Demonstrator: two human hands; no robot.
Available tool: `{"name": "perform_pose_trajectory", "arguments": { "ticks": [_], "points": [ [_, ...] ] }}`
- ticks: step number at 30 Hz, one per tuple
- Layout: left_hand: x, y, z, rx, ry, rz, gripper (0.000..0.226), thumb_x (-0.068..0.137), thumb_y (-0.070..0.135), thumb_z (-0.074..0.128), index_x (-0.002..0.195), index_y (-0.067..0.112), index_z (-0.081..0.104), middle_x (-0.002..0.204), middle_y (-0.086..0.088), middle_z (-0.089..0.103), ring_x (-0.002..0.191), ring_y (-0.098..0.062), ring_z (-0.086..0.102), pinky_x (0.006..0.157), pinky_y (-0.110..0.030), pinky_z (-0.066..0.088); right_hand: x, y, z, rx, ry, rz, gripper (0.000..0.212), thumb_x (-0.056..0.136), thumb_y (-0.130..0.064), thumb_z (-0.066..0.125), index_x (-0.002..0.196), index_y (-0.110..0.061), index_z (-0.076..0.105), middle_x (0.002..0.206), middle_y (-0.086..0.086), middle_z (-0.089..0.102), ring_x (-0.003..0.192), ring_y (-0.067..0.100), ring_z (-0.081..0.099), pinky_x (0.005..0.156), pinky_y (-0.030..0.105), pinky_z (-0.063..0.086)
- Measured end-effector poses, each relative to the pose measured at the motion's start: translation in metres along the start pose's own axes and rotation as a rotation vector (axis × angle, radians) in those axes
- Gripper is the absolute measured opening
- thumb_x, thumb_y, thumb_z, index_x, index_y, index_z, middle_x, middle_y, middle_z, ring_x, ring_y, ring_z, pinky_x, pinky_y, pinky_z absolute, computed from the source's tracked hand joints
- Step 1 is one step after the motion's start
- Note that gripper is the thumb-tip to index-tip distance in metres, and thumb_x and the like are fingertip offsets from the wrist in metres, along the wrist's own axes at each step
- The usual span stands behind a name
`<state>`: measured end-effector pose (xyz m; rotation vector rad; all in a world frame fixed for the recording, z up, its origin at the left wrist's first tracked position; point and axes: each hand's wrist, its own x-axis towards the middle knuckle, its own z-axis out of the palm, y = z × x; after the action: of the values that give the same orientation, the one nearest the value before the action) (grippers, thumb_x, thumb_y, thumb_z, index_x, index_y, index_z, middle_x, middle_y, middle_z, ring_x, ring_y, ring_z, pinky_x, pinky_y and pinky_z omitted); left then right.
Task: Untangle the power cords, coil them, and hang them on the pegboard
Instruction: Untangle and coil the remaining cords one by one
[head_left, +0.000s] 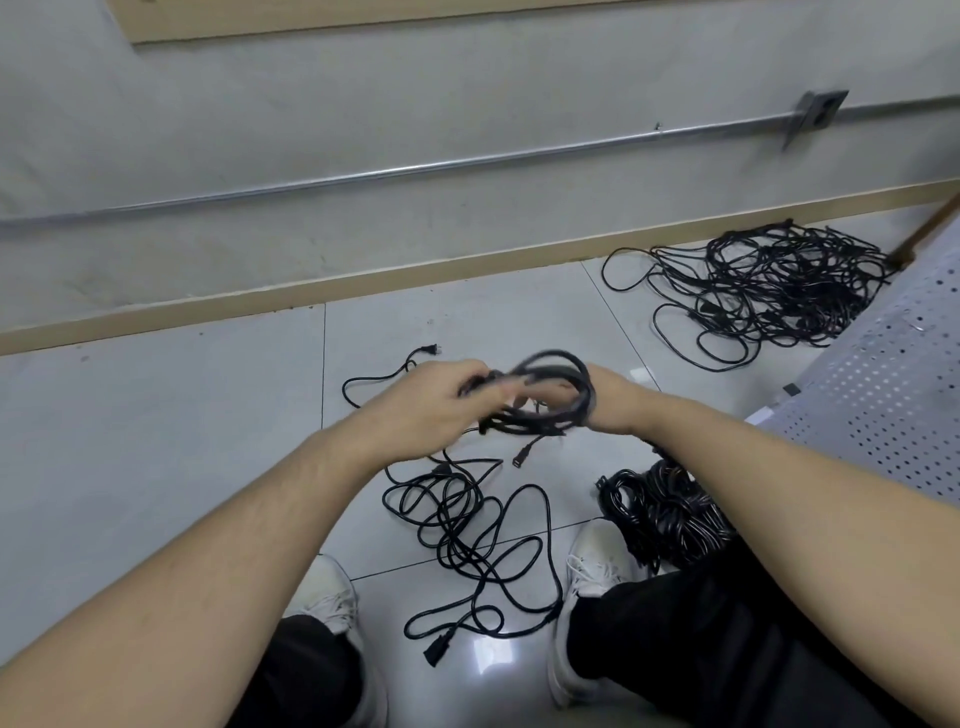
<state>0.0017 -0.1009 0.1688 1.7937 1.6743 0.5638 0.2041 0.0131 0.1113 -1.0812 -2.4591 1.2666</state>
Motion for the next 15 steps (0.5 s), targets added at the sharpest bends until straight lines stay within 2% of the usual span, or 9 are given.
{"name": "perform_pose_trajectory", "arguments": {
  "ticks": [2, 4, 6, 9, 11, 13, 15],
  "points": [
    [0.003, -0.006, -0.001, -0.021, 0.175, -0.044, 0.042, 0.101, 0.061, 0.041, 0.095, 0.022, 0.055, 0.070, 0.005, 0.058, 0.067, -0.016, 0.053, 0.066, -0.036, 0.042, -0.003, -0.009, 0.006, -0.079, -0.088, 0.067, 0.024, 0.103, -0.044, 0.052, 0.089, -0.045, 0.071, 0.074, -0.013, 0.060, 0.072, 0.009, 0.056, 0.072, 0.026, 0.047],
    [0.007, -0.015, -0.005, 0.016, 0.324, -0.107, 0.019, 0.109, 0.037, 0.034, 0.112, 0.021, 0.045, 0.066, 0.000, 0.055, 0.060, -0.020, 0.049, 0.061, -0.038, 0.039, -0.008, -0.026, 0.013, -0.195, -0.174, 0.061, 0.038, 0.102, -0.061, 0.039, 0.093, -0.041, 0.070, 0.082, -0.018, 0.062, 0.081, -0.001, 0.058, 0.081, 0.022, 0.045],
    [0.010, -0.022, -0.010, 0.102, 0.403, -0.174, 0.021, 0.108, 0.022, 0.029, 0.123, 0.023, 0.043, 0.065, -0.002, 0.056, 0.059, -0.021, 0.050, 0.057, -0.037, 0.036, -0.013, -0.043, 0.020, -0.347, -0.183, -0.040, 0.044, 0.101, -0.065, 0.035, 0.094, -0.035, 0.066, 0.083, -0.016, 0.064, 0.088, 0.007, 0.061, 0.082, 0.028, 0.045],
    [0.013, -0.032, -0.016, 0.153, 0.425, -0.268, 0.027, 0.107, 0.023, 0.027, 0.122, 0.025, 0.050, 0.073, -0.001, 0.060, 0.068, -0.021, 0.055, 0.058, -0.036, 0.035, -0.015, -0.058, 0.025, -0.501, -0.065, -0.281, 0.030, 0.105, -0.051, 0.042, 0.092, -0.027, 0.055, 0.072, -0.010, 0.057, 0.073, 0.018, 0.054, 0.066, 0.031, 0.037],
    [0.013, -0.031, -0.017, 0.222, 0.396, -0.271, 0.029, 0.110, 0.034, 0.026, 0.116, 0.021, 0.052, 0.082, -0.006, 0.063, 0.080, -0.032, 0.059, 0.066, -0.039, 0.038, -0.015, -0.058, 0.022, -0.524, 0.044, -0.379, 0.030, 0.104, -0.047, 0.042, 0.102, -0.024, 0.062, 0.085, -0.008, 0.065, 0.078, 0.022, 0.058, 0.069, 0.031, 0.042],
    [0.012, -0.021, -0.015, 0.313, 0.303, -0.237, 0.042, 0.111, 0.041, 0.023, 0.105, 0.015, 0.054, 0.089, -0.011, 0.062, 0.094, -0.038, 0.060, 0.074, -0.039, 0.038, -0.015, -0.056, 0.013, -0.488, 0.165, -0.420, 0.031, 0.102, -0.047, 0.046, 0.110, -0.026, 0.067, 0.101, -0.010, 0.070, 0.089, 0.016, 0.062, 0.073, 0.029, 0.043],
    [0.009, -0.006, -0.009, 0.360, 0.194, -0.224, 0.054, 0.112, 0.041, 0.017, 0.102, 0.011, 0.061, 0.101, -0.017, 0.065, 0.101, -0.038, 0.060, 0.083, -0.039, 0.042, -0.017, -0.053, 0.001, -0.401, 0.291, -0.444, 0.034, 0.097, -0.056, 0.050, 0.107, -0.031, 0.071, 0.099, -0.016, 0.069, 0.086, 0.002, 0.058, 0.071, 0.026, 0.042]
  ]
}}
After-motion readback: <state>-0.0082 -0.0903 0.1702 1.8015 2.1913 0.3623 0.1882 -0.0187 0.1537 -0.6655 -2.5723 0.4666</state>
